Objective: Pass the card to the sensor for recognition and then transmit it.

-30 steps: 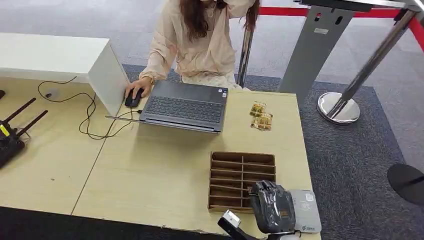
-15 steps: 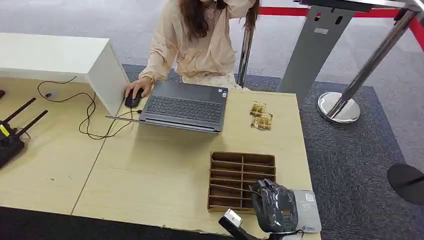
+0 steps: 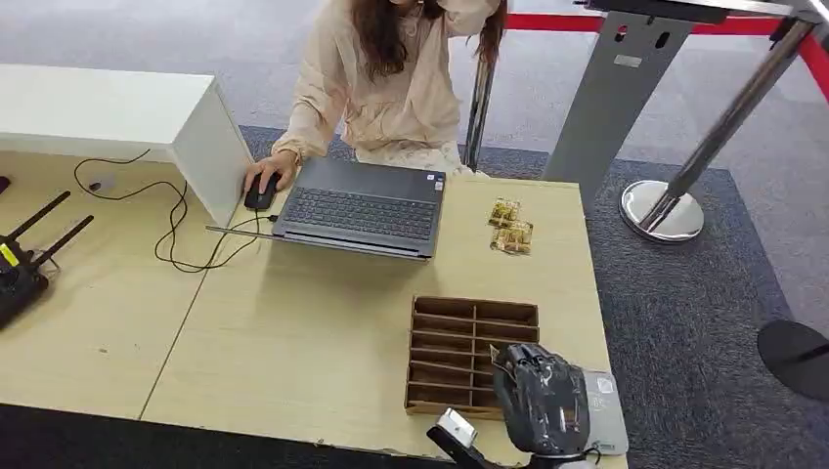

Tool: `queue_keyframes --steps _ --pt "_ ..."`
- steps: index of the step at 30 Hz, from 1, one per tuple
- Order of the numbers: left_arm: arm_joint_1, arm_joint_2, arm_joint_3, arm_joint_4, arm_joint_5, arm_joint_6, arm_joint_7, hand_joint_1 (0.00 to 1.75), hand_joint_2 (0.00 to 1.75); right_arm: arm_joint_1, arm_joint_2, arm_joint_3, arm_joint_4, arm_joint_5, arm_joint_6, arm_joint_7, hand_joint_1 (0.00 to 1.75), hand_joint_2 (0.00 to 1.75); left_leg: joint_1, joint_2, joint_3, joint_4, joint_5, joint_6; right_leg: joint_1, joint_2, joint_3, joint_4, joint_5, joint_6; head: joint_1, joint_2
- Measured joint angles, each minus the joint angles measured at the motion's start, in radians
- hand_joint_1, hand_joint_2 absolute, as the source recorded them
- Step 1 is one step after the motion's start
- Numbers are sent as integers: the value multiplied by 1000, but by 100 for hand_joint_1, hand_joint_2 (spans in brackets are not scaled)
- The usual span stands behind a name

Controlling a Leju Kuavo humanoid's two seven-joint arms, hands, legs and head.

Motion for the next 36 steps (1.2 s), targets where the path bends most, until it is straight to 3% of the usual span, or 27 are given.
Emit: queue_keyframes --steps 6,10,15,18,21,26,36 --pt "0 0 0 0 3 0 0 0 0 2 -6 -15 -49 37 5 0 155 175 0 0 0 0 0 0 0 0 0 0 0 0 0 0" --pt "0 0 0 0 4 0 0 0 0 2 -7 -24 -83 55 -4 0 175 175 0 0 0 0 0 0 0 0 0 0 0 0 0 0" --pt "0 0 0 0 14 5 -1 0 0 -10 -6 -22 -129 4 -116 -8 175 175 0 0 0 0 0 0 0 0 0 0 0 0 0 0" --pt "0 -1 0 0 21 12 -6 0 0 -17 13 -26 -168 -138 -180 -88 175 175 0 0 0 0 0 0 0 0 0 0 0 0 0 0" --pt "0 -1 0 0 21 12 -9 0 0 -16 39 -36 -190 -229 -184 -195 175 175 0 0 0 0 0 0 0 0 0 0 0 0 0 0" --pt "0 -2 0 0 17 11 -14 0 0 -15 74 -54 -204 -331 -184 -317 175 175 0 0 0 0 0 0 0 0 0 0 0 0 0 0" --pt "-1 -2 0 0 12 8 -31 0 0 -44 111 -55 -206 -322 -184 -340 175 175 0 0 0 0 0 0 0 0 0 0 0 0 0 0"
